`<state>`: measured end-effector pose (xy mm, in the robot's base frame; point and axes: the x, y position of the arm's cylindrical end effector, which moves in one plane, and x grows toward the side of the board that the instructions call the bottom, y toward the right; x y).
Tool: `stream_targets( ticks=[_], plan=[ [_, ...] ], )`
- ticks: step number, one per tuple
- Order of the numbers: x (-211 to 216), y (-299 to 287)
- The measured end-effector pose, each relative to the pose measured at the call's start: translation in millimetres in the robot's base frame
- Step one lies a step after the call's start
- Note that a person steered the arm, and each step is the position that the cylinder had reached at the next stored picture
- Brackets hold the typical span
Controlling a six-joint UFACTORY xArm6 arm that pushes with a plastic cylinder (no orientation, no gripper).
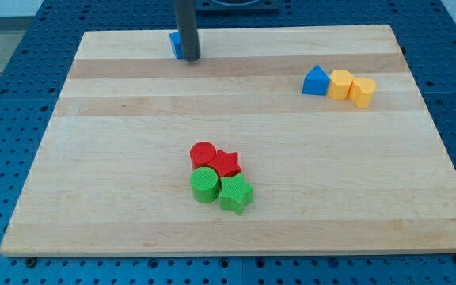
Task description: Move the blue cube to the top left of the board
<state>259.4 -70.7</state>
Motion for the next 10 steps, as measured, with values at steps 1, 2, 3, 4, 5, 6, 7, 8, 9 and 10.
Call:
stream_targets(
  ticks=[1,2,3,4,5,6,7,8,9,10],
  plan=[
    [-14,20],
    [-18,-15],
    [-9,-103],
    [-9,-86],
    [-4,-50],
    [2,-50],
    [17,-41],
    [52,-29],
    [103,5],
    [157,58]
  ],
)
